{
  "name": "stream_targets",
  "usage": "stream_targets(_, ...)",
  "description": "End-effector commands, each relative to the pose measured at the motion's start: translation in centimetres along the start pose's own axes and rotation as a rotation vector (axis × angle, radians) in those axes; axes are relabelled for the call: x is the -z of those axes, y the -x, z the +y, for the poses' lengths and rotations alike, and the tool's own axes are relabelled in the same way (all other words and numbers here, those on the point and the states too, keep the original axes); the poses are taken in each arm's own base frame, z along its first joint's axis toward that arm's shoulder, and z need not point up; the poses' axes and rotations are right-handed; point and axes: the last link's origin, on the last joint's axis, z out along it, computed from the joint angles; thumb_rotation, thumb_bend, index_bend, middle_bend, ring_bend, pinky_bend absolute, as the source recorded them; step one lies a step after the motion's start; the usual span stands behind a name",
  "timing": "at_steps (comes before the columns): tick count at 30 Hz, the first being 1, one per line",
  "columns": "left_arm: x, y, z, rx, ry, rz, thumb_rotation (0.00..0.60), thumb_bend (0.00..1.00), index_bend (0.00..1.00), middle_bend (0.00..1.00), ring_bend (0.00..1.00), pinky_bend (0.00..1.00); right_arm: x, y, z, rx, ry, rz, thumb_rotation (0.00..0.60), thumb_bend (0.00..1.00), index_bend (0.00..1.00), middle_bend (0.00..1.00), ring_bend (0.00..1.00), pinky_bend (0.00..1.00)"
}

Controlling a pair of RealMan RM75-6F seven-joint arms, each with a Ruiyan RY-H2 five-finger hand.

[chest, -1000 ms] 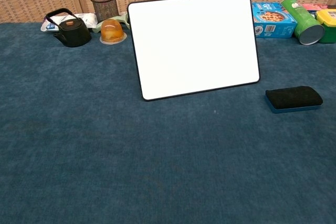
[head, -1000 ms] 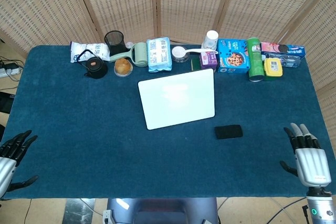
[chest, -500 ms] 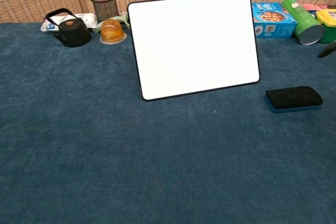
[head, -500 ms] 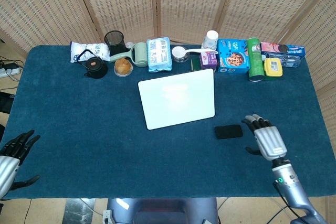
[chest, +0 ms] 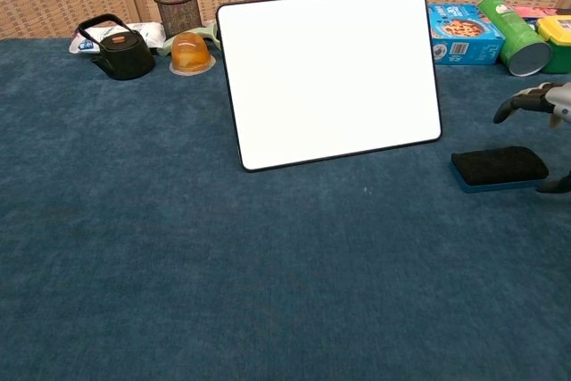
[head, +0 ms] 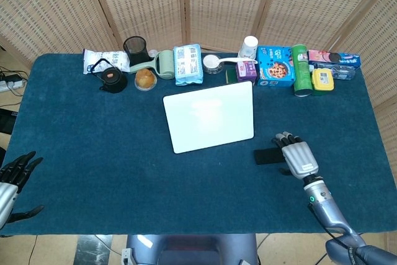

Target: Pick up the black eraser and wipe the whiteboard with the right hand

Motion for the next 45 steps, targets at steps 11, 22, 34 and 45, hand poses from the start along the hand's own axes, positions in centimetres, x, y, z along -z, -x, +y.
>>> stream_targets(11,0.0,0.0,-0.1,0.004,0.000,-0.005,0.600,0.07,0.00,0.00,0.00,0.10,-1.6,1.2,-0.5,0.045,0.003,0.016,0.600,0.00,0.33,0.34,0.31,0.39)
stream_targets(22,-0.2,0.1,0.0,0.000,-0.002,-0.009,0.600,0.07,0.00,0.00,0.00,0.10,-2.3,1.6,-1.2,0.014,-0.005,0.057,0.600,0.01,0.46,0.47,0.38,0.40)
stream_targets(34,-0.2,0.1,0.0,0.002,-0.003,-0.010,0.600,0.07,0.00,0.00,0.00,0.10,-2.6,1.7,-1.8,-0.040,-0.012,0.072,0.600,0.21,0.52,0.59,0.48,0.44)
stream_targets(45,-0.1,0.2,0.0,0.000,-0.001,-0.010,0.600,0.07,0.00,0.00,0.00,0.10,-1.4,0.0,-1.6,-0.121,-0.018,0.167,0.600,0.26,0.53,0.61,0.50,0.47)
